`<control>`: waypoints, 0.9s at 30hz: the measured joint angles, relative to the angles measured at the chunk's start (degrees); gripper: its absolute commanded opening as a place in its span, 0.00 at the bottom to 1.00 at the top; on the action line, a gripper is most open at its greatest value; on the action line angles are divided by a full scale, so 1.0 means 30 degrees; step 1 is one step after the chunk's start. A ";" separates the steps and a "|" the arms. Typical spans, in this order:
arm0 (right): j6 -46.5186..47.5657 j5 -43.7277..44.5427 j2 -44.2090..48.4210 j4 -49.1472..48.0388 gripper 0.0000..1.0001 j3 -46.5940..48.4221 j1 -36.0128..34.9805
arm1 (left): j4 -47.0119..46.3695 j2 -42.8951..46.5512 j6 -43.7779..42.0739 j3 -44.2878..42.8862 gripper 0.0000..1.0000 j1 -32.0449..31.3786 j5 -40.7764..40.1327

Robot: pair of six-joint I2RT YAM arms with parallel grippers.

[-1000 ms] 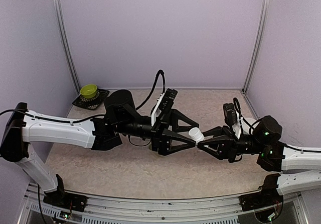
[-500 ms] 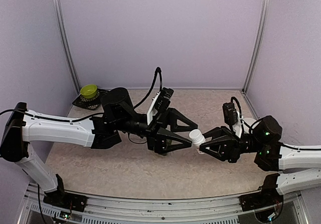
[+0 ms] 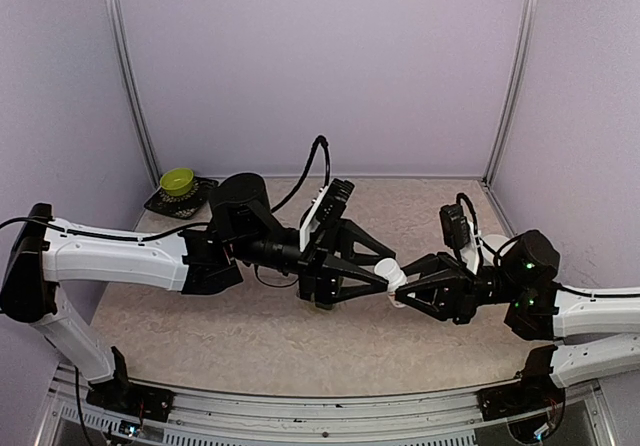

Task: Sort the pills into containers
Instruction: Unscrew the lid of the pill bottle from the pill bottle.

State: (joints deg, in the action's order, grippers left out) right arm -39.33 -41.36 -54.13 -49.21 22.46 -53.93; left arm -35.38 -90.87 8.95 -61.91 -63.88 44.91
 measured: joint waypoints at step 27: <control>0.4444 0.3701 0.2630 0.5807 0.00 0.0721 -0.0015 | 0.0386 0.0117 0.1676 0.0000 0.21 -0.1275 -0.6229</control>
State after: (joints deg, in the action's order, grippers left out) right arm -26.00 -30.26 -46.24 -31.79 24.62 -53.98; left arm -34.22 -90.52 13.98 -61.91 -67.70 26.22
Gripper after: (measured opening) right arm 0.312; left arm 0.307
